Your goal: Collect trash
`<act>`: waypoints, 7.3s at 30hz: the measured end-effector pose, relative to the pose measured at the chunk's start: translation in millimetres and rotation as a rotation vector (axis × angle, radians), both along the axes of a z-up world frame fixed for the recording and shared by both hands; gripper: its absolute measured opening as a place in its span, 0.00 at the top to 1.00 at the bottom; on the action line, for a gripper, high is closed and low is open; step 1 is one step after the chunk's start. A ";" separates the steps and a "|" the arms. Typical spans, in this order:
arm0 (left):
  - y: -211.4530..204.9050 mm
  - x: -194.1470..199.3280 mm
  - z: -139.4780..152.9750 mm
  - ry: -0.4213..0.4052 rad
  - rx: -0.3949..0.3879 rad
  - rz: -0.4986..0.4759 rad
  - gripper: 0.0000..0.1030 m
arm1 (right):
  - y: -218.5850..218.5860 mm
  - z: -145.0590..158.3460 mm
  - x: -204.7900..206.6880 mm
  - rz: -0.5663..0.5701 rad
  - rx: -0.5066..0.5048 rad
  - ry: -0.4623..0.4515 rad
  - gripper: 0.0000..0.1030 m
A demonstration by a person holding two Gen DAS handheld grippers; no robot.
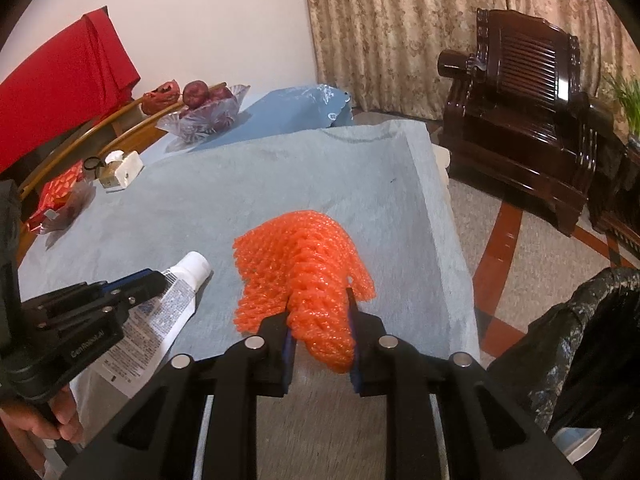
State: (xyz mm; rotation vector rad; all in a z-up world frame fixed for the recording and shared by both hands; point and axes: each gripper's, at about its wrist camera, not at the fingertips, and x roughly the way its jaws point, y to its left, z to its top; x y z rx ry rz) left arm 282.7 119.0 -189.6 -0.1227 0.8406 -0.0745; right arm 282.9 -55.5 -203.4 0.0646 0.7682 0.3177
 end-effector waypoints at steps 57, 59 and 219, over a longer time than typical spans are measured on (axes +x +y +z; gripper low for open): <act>-84.7 -89.9 111.0 -0.233 -0.045 -0.170 0.98 | -72.4 115.9 -105.4 -0.072 0.036 -0.211 0.80; -93.2 -92.4 114.2 -0.237 -0.050 -0.186 0.98 | -80.1 118.3 -111.3 -0.085 0.032 -0.216 0.80; -143.5 -198.2 200.7 -0.327 -0.013 -0.290 0.05 | -164.5 194.8 -241.8 -0.271 -0.039 -0.251 0.06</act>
